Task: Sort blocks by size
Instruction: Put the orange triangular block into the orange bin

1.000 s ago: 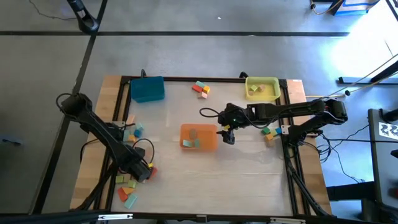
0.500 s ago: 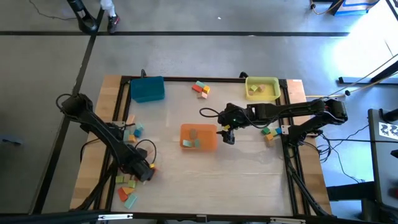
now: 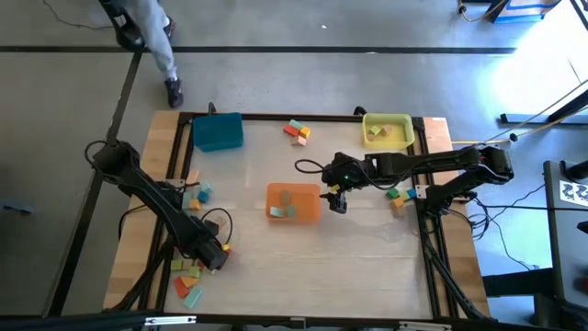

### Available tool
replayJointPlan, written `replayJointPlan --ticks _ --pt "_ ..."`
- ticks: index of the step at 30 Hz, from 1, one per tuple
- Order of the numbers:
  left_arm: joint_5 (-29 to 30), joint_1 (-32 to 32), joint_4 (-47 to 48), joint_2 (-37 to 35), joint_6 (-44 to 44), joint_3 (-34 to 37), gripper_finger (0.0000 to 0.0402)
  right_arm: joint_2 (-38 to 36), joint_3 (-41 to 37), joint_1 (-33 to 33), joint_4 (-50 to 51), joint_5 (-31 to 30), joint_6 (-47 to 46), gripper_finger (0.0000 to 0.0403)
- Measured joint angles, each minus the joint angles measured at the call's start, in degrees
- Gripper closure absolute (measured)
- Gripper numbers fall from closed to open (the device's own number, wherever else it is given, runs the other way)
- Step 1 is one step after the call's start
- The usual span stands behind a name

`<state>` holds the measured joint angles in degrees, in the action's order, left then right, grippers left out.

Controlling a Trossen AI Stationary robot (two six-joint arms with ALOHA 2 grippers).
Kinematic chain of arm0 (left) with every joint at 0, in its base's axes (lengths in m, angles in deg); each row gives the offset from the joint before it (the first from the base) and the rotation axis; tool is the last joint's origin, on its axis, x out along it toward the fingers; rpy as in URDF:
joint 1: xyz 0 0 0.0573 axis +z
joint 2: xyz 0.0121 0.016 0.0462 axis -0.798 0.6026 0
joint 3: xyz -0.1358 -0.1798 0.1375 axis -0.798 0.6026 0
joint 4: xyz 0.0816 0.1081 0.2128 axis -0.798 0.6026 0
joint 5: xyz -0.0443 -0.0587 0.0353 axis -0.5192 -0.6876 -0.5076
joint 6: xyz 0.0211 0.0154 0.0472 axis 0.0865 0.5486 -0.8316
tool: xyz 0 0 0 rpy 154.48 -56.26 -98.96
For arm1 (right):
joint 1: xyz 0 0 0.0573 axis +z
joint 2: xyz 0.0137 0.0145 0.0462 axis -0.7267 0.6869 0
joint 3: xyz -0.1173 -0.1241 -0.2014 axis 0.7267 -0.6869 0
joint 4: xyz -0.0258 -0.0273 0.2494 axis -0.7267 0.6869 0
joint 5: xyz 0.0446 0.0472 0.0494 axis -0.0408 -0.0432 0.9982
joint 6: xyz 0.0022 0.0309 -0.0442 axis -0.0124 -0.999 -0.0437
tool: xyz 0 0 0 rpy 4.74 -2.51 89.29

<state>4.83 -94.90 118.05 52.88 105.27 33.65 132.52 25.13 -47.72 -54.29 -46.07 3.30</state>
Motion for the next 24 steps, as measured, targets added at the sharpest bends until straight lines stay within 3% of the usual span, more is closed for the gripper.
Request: replayJointPlan --ticks 9,16,24 --pt "-0.13 1.42 0.53 0.21 -7.89 -0.04 0.0285 0.00 0.00 0.00 0.09 0.01 0.00 0.0095" --pt "0.00 3.90 3.70 -1.18 -17.77 -0.86 0.0286 0.00 0.00 0.00 0.43 0.01 0.00 0.0095" --pt "-0.06 7.69 7.93 -9.28 -31.13 -3.41 0.0286 0.00 0.00 0.00 -1.95 0.01 -0.86 0.0095"
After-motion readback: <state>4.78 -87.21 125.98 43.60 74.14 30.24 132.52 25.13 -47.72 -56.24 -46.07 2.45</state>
